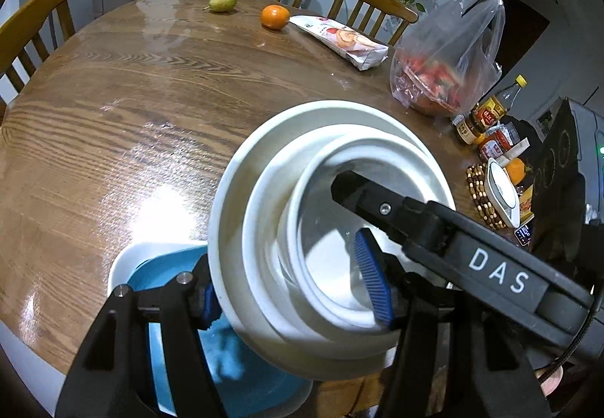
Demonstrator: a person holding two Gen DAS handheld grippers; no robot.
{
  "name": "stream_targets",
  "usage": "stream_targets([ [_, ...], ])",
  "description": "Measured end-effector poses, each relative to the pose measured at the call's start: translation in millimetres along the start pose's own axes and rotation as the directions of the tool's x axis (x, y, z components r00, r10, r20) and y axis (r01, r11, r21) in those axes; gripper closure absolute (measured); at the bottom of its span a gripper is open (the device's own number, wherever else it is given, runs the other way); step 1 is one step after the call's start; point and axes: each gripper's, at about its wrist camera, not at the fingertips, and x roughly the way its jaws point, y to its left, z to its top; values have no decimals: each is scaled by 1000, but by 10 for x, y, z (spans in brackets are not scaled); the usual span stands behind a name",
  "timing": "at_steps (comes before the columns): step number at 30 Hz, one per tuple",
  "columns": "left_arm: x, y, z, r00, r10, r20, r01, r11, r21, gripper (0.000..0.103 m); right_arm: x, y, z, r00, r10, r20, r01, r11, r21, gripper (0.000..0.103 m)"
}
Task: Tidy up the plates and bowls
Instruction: 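Lift the bowl stack with both tools and carry it toward the teal dish, then lower the bowl stack onto the teal dish atop the plates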
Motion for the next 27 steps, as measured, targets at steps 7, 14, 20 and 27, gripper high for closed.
stream_targets([
  [7,-120,156,-106,1000,-7,14,7,1000,-25,44,11,174,-140,1000,-5,-3,5,999,-33,46],
  [14,-219,323,-210,1000,7,20,-6,998,-59,44,82,333,-261,1000,1,-27,-2,998,-61,46],
  [20,-274,436,-290,1000,20,20,-18,997,-79,44,142,438,-368,999,10,-46,-14,997,-76,46],
  [27,-300,563,-402,999,33,8,-32,994,-104,44,234,496,-467,997,16,-76,-22,996,-85,46],
])
